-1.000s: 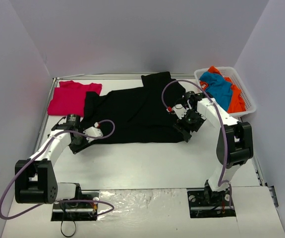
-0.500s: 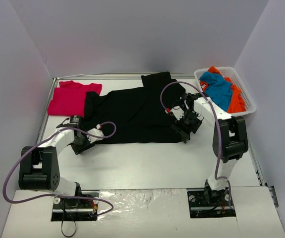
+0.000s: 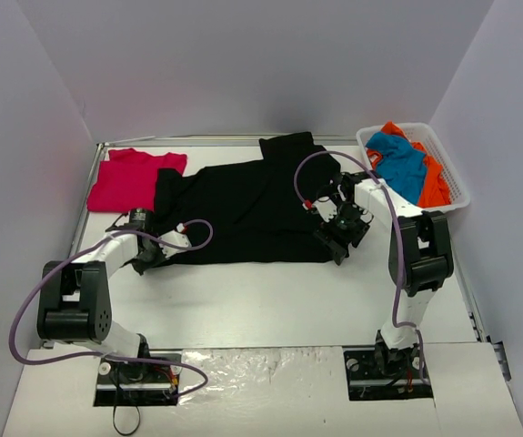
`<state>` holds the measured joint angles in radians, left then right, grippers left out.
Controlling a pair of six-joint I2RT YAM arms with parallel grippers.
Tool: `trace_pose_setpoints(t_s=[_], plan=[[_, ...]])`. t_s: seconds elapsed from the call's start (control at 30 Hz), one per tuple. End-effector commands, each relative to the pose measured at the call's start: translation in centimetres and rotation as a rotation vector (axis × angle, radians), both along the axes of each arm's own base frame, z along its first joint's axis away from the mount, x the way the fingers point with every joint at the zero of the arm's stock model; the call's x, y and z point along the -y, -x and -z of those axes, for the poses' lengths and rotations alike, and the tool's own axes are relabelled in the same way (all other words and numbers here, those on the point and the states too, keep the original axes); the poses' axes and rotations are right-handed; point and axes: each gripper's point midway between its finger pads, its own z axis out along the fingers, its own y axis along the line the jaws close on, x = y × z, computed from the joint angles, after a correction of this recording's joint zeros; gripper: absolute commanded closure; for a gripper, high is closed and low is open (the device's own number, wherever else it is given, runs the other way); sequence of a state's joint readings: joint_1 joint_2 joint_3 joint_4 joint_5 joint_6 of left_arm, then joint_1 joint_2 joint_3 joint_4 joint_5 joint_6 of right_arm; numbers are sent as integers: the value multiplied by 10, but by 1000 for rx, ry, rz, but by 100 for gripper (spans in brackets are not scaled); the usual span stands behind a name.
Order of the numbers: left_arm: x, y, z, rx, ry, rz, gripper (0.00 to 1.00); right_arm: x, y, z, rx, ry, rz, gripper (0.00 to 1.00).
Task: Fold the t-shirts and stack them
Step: Fold the flattened tshirt in 1/3 of the way
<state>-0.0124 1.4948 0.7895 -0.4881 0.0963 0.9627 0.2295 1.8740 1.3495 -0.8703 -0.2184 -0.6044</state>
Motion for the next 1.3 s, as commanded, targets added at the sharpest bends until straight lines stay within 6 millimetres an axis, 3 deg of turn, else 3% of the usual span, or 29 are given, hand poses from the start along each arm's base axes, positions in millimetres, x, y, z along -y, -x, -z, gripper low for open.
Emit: trace_pose_setpoints(t_s=[0.0,0.33,0.6,0.63,0.7,0.73,0.77,0.83,0.87,1.07,1.27], plan=[[0,2,6,-29,8,10,98,2,19,-4,-57,-9,3,21],[4,-6,-2,-10,37,-18,98,1,51,-8,-126,-55,-22,20],[5,-6,-6,5,46,-35,98,2,35,-2,-80,-38,-8,24],[5,-5,-6,5,46,-36,98,1,34,-1,-79,-38,-6,26],[5,-5,-8,15,45,-38,98,0,28,0,-64,-36,-1,40],[5,-5,-8,18,44,-38,98,0,27,1,-64,-36,2,53],[5,-5,-9,21,45,-38,98,0,25,1,-59,-39,2,74],[4,-3,-7,17,42,-39,98,0,25,3,-56,-33,4,95],[4,-2,-7,17,41,-39,98,1,23,3,-46,-27,7,100],[4,-2,-5,12,41,-41,98,5,22,2,-17,-14,11,100],[2,-3,-14,28,29,-41,98,23,19,-6,24,28,42,100]])
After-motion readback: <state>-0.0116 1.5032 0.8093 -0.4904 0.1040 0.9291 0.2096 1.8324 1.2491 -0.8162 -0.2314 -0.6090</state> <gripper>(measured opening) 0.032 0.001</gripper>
